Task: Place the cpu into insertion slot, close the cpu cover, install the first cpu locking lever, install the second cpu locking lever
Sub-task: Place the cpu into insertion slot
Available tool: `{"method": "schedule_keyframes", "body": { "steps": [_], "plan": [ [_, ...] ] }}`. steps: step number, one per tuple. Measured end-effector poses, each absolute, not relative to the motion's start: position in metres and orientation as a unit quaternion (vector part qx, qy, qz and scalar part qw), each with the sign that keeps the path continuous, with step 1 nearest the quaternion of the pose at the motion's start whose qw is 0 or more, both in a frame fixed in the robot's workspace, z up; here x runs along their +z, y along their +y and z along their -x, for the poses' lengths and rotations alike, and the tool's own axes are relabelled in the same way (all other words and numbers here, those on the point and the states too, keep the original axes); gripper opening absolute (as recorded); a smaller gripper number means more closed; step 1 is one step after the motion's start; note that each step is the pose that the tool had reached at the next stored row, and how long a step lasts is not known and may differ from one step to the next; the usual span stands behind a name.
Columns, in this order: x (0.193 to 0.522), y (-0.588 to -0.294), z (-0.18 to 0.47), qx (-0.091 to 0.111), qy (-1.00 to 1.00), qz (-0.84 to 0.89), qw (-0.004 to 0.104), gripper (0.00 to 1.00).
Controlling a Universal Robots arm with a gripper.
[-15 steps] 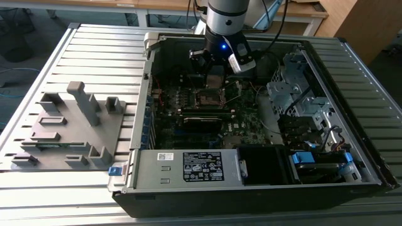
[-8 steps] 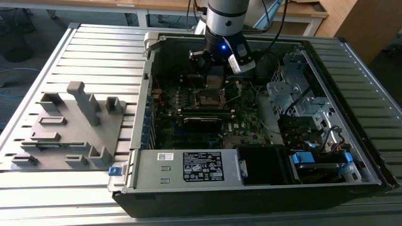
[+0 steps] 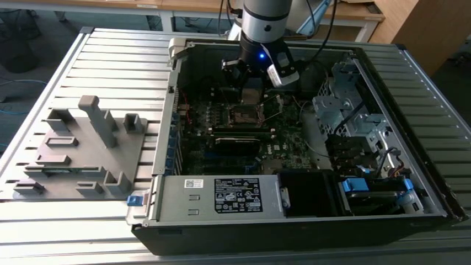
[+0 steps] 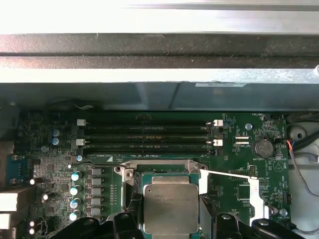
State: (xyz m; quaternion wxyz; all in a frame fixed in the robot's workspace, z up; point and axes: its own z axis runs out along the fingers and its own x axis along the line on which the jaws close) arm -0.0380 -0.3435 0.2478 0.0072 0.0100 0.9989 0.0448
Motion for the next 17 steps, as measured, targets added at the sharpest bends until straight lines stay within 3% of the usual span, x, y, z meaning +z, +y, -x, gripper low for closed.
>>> {"method": "schedule_keyframes", "body": {
  "steps": [17],
  "plan": [
    [0.2386, -0.3435, 0.0381, 0.039, 0.999, -0.037, 0.008, 0.54]
  ]
}}
